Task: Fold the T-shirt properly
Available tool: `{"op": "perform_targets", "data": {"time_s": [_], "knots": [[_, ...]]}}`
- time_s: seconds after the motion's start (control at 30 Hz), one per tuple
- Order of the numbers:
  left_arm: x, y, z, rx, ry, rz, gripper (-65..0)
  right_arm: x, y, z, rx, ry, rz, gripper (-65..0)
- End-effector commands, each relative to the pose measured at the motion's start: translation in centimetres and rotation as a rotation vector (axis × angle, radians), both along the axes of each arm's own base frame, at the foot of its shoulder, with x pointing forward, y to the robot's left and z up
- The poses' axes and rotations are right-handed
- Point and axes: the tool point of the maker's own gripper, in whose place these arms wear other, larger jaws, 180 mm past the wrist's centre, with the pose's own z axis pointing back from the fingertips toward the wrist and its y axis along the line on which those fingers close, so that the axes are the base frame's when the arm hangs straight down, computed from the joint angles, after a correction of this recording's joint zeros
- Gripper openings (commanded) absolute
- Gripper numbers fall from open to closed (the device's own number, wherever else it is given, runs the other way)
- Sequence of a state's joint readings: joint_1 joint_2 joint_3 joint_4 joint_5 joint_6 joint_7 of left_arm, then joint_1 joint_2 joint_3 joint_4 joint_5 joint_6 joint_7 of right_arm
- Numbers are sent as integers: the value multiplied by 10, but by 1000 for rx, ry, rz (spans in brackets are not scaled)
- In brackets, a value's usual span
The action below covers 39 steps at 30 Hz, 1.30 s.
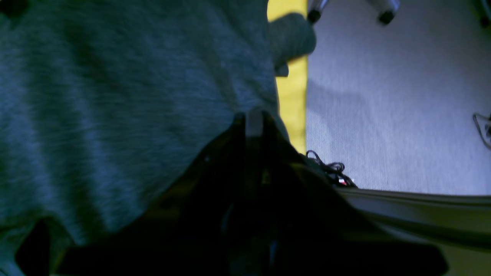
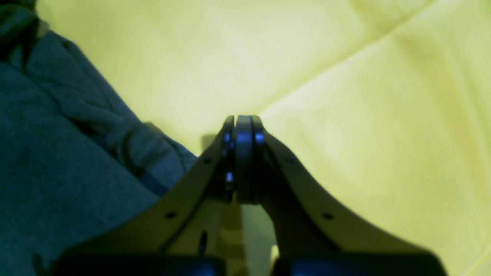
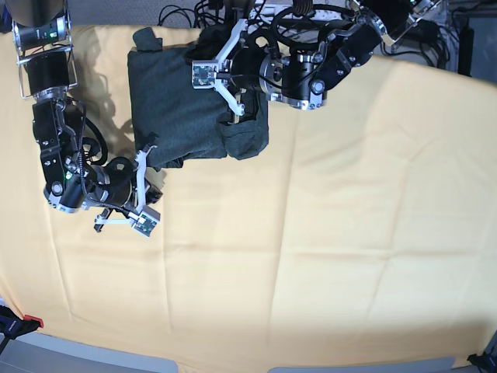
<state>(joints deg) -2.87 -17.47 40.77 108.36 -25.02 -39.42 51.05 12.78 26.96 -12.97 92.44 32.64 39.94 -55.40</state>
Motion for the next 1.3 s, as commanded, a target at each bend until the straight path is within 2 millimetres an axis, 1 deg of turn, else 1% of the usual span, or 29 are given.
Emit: {"op": "perform_targets", "data": {"time_s": [0.0, 0.1, 0.23, 0.37, 0.47, 0.63, 0.8, 0.9, 1.0, 1.13, 1.27], "knots": [[1, -6, 11, -40, -10, -4, -650, 9, -5, 12, -1, -35, 0, -650], [-1, -6, 7, -24, -23, -12, -650, 1, -9, 2, -48, 0, 25, -650], [1, -6, 7, -21, -15, 10, -650, -11, -10, -12, -115, 34, 81, -650], [1, -6, 7, -21, -12, 16, -650, -19, -13, -20, -153, 59, 107, -650], [1, -5, 4, -15, -6, 18, -650, -24, -14, -23, -160, 81, 119, -650], [0, -3, -5, 5, 15, 26, -650, -26, -15, -22, -151, 91, 120, -650], [5, 3, -22, 48, 20, 44, -650, -42, -8, -27, -105, 172, 129, -650], [15, 8, -32, 87, -1, 56, -650, -51, -12, -32, -120, 225, 130, -650], [37, 14, -38, 121, -17, 96, -650, -60, -17, -32, -103, 272, 132, -650], [65, 22, -45, 162, -44, 121, -650, -73, -24, -22, -43, 335, 140, -650], [94, 25, -39, 170, -93, 140, -650, -85, -27, -8, 3, 356, 167, -650]]}}
